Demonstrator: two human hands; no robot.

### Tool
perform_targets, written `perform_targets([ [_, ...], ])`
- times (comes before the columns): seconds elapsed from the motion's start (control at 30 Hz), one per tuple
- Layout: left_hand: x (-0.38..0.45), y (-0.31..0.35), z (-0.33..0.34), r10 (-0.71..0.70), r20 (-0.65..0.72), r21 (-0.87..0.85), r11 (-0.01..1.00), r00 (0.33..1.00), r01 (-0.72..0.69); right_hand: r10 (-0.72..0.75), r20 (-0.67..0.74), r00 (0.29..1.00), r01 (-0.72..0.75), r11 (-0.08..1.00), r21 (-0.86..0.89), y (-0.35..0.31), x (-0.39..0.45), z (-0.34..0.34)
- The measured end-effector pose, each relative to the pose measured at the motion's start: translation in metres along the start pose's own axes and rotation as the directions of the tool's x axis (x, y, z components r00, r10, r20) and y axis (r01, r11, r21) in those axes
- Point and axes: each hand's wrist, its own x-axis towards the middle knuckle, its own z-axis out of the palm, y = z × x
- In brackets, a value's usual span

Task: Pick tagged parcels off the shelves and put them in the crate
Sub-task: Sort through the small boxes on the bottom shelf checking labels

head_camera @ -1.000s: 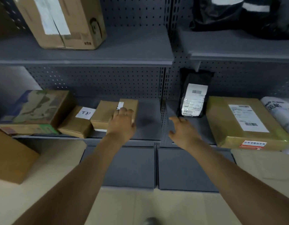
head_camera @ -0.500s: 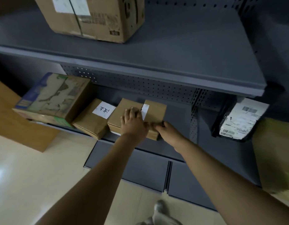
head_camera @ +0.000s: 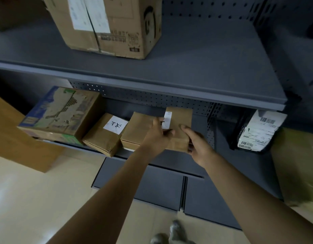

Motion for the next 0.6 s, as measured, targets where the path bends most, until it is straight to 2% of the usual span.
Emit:
perform_targets([
  [0.07,-0.003,0.002,-0.003,0.029,0.048,0.014,0.999,0.998,-0.030,-0.022,0.044,0.999,0.024,0.999,-0.047,-0.005,-0.008,-0.003],
  [0.17,-0.003,0.009,0.000,0.039,0.065,0.042,0.998,0.997,-0.042,-0.201,-0.080,0.976,0.169,0.938,-0.302,-0.010,-0.013,-0.004],
  [0.23,-0.006,0.020,0.005,-0.026,0.090,-0.109,0.993,0.996,0.036,-0.379,-0.129,0.916,0.255,0.802,-0.541,-0.011,-0.020,0.000],
  [0.3,-0.006,0.031,0.009,-0.162,0.177,-0.376,0.900,0.971,0.219,-0.484,-0.087,0.871,0.311,0.679,-0.665,-0.011,-0.028,0.004],
  [0.37,-0.004,0.033,0.010,-0.204,0.220,-0.514,0.807,0.954,0.291,-0.561,0.017,0.828,0.420,0.599,-0.681,-0.011,-0.039,0.005],
  [0.53,0.019,0.003,0.013,-0.314,0.146,-0.667,0.669,0.938,0.328,-0.712,0.240,0.659,0.659,0.395,-0.640,-0.011,-0.054,0.000],
  [0.6,0.020,-0.001,0.011,-0.316,0.205,-0.698,0.617,0.926,0.364,-0.708,0.249,0.660,0.679,0.422,-0.601,-0.012,-0.059,0.000],
])
